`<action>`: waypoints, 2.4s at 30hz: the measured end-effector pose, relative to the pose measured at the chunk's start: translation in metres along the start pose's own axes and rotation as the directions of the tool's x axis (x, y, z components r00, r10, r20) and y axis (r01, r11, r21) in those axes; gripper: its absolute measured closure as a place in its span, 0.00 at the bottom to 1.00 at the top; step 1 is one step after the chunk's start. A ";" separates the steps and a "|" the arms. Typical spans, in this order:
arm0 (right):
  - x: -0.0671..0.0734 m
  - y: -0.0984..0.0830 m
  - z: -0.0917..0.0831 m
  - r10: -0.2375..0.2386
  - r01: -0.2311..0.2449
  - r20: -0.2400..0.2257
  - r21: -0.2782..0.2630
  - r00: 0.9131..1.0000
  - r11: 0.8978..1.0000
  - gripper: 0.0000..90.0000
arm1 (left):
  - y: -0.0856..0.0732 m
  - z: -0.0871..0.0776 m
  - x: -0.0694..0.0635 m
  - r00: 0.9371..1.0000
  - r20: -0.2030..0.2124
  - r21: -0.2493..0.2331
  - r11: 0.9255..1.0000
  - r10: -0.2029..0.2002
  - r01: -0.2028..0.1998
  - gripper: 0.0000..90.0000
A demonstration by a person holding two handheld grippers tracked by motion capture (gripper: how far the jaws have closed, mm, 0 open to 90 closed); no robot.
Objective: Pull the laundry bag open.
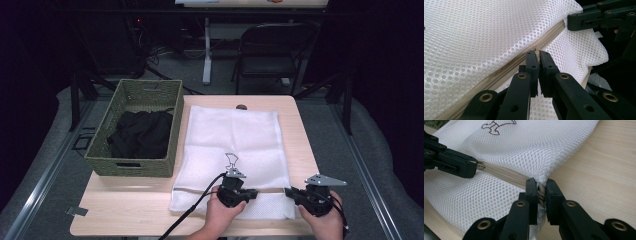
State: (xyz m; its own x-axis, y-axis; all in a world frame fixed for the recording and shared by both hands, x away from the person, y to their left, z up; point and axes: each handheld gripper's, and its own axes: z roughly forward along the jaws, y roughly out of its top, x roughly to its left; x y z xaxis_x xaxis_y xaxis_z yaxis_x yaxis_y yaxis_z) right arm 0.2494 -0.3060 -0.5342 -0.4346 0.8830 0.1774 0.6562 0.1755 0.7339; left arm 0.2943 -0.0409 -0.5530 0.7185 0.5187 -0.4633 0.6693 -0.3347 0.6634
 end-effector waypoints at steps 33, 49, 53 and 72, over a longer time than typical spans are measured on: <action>-0.002 0.001 0.001 -0.017 0.017 0.049 0.011 0.999 1.000 0.92 | -0.009 -0.018 0.015 0.998 -0.045 -0.009 0.999 -0.035 0.035 0.97; -0.002 0.000 0.001 -0.011 0.011 0.035 0.012 0.999 1.000 0.92 | -0.016 -0.035 0.025 0.997 -0.066 -0.014 0.999 -0.046 0.045 0.97; -0.003 0.000 0.000 -0.012 0.012 0.032 0.012 0.999 1.000 0.92 | -0.017 -0.036 0.027 0.996 -0.081 -0.020 0.999 -0.041 0.039 0.97; -0.003 0.000 0.001 -0.013 0.012 0.030 0.010 0.999 1.000 0.92 | -0.025 -0.049 0.038 0.993 -0.087 -0.034 0.997 -0.076 0.074 0.97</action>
State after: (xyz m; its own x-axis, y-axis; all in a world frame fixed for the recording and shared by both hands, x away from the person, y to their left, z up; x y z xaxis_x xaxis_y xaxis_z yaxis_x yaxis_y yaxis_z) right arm 0.2512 -0.3083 -0.5350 -0.4244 0.8932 0.1486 0.6568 0.1907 0.7296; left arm 0.2957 0.0262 -0.5584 0.6462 0.6089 -0.4601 0.7137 -0.2686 0.6469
